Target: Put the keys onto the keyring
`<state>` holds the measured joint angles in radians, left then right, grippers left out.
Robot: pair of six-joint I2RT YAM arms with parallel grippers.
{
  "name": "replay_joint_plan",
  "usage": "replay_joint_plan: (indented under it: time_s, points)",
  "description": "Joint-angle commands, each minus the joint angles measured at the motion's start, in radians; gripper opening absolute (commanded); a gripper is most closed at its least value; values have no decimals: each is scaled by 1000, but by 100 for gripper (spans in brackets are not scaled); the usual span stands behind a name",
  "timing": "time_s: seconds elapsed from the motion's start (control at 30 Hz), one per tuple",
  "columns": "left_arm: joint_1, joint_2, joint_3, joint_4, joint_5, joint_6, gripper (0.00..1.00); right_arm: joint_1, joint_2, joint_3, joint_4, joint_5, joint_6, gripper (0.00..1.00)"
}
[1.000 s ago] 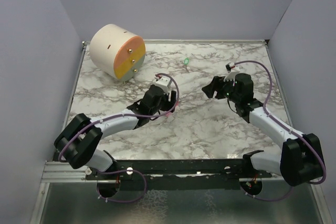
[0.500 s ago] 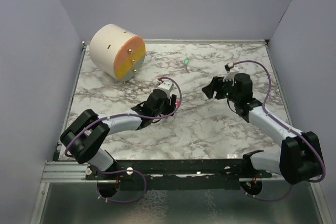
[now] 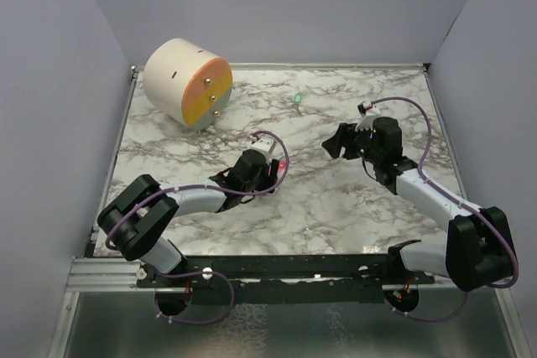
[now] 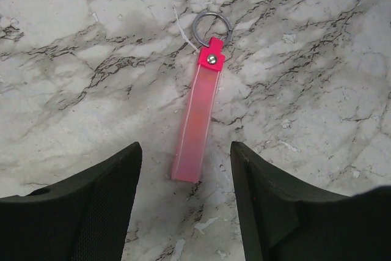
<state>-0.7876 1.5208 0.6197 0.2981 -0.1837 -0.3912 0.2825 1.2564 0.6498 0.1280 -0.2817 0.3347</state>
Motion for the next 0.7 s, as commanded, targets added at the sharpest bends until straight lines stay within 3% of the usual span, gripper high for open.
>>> replay_joint_plan:
  time_s: [0.0, 0.37, 0.67]
  points:
    - [-7, 26, -8, 15, -9, -1, 61, 8, -3, 28, 18, -22, -11, 63]
    - [-13, 56, -2, 14, -25, 15, 53, 10, -1, 29, 17, -20, -13, 63]
    - [-17, 65, 16, -8, -28, 30, 35, 10, 6, 31, 16, -20, -14, 63]
